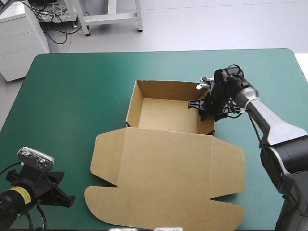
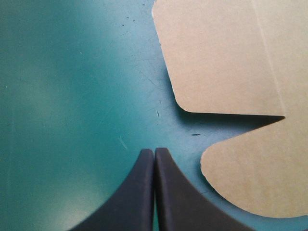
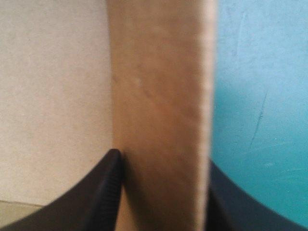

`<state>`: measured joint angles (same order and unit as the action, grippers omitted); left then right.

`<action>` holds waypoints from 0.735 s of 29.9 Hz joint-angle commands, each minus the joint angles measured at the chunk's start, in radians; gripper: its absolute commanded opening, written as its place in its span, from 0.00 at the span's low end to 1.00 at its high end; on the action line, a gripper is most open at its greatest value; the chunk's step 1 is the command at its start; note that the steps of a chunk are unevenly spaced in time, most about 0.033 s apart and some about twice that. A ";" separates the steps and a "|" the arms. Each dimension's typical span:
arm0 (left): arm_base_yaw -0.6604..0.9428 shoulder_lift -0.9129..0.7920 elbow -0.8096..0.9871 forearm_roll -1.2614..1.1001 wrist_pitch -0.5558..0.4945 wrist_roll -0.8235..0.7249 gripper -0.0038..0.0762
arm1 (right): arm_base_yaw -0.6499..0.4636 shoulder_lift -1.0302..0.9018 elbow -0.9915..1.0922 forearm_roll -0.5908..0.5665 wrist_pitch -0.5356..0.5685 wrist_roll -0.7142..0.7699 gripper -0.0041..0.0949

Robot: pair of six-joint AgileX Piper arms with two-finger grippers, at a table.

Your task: Fold the box

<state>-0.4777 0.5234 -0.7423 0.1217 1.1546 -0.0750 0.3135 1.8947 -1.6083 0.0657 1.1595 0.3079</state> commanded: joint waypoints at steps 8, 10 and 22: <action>-0.005 0.004 -0.024 0.003 -0.044 -0.027 0.02 | -0.005 -0.056 -0.025 0.025 0.047 -0.074 0.02; -0.005 0.004 -0.024 0.005 -0.044 -0.027 0.02 | -0.005 -0.062 -0.041 0.025 0.057 -0.082 0.02; -0.005 0.004 -0.024 0.001 -0.044 -0.034 0.01 | -0.157 -0.134 -0.323 0.016 0.088 -0.211 0.02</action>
<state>-0.4777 0.5234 -0.7423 0.1206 1.1580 -0.0966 0.2308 1.8328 -1.8475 0.0810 1.2359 0.1324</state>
